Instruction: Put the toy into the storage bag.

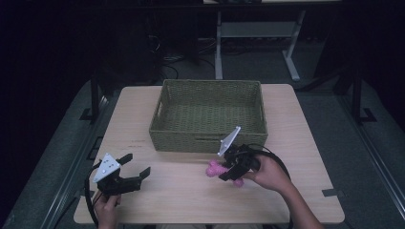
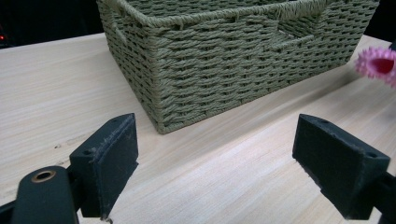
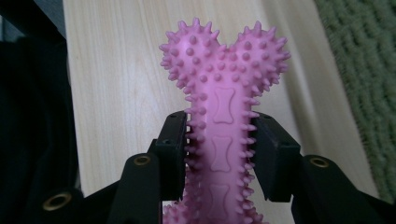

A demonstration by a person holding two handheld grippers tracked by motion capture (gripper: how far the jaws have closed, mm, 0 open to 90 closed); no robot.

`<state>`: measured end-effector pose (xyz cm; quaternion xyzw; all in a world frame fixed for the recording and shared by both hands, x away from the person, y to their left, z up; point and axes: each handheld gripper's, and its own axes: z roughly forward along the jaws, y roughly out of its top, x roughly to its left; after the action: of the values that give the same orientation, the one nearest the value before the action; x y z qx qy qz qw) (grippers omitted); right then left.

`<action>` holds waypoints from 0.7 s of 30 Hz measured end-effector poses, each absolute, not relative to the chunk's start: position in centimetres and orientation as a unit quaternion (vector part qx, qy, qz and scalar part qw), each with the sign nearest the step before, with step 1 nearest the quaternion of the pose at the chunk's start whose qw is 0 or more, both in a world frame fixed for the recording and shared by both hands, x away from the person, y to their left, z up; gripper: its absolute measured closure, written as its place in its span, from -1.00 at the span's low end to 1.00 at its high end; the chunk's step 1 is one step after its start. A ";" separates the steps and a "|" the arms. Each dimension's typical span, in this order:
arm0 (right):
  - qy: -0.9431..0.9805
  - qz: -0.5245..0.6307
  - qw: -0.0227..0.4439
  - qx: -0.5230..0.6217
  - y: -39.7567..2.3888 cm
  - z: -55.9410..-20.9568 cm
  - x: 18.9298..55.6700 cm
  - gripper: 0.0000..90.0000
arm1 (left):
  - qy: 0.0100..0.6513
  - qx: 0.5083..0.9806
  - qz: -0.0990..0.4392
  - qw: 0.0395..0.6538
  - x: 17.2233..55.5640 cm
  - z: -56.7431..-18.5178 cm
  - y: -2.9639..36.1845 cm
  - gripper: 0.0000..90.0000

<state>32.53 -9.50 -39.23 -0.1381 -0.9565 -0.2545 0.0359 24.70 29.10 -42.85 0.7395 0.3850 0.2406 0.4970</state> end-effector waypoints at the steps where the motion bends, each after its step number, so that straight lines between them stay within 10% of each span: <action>1: -0.956 -0.256 0.039 -0.140 -9.6 -39.0 32.8 0.28 | 0.385 0.739 0.241 0.498 24.7 -42.9 29.1 -0.69; 21: -0.950 -0.279 0.044 -0.135 -10.5 -36.0 35.8 0.28 | 0.383 0.740 0.241 0.497 24.7 -42.9 29.0 -0.69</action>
<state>35.82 -10.53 -35.99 -0.1346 -0.9497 -0.2794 0.0438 24.71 28.99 -42.85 0.7400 0.3834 0.2407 0.4975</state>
